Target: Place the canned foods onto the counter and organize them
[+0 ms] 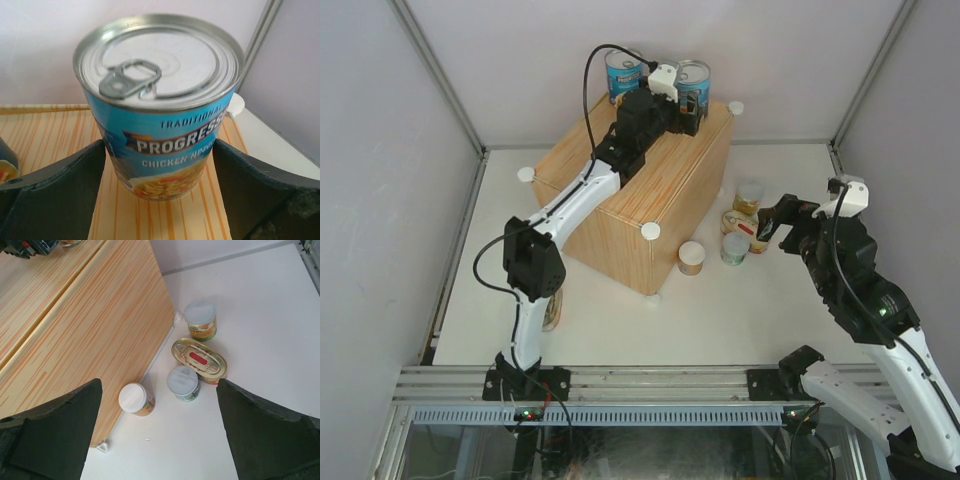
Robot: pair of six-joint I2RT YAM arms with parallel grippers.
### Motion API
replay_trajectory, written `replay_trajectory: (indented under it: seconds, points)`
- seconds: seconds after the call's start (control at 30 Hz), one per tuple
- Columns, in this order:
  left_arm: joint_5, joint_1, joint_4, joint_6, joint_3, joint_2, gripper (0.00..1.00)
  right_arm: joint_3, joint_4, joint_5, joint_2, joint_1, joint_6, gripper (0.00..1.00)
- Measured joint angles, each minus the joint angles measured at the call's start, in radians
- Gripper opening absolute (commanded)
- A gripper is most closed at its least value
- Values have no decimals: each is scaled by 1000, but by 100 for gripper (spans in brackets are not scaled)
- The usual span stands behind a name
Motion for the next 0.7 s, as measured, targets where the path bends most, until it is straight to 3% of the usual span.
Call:
replay_trajectory:
  seconds: [0.13, 0.37, 0.7]
  points:
    - [-12, 0, 35, 0, -1, -2, 100, 0, 0, 0, 6, 0, -6, 96]
    - [-9, 1, 55, 0, -12, -24, 100, 0, 0, -5, 21, -2, -7, 96]
    - [4, -1, 68, -3, -187, -163, 100, 0, -20, -37, 47, -73, 4, 97]
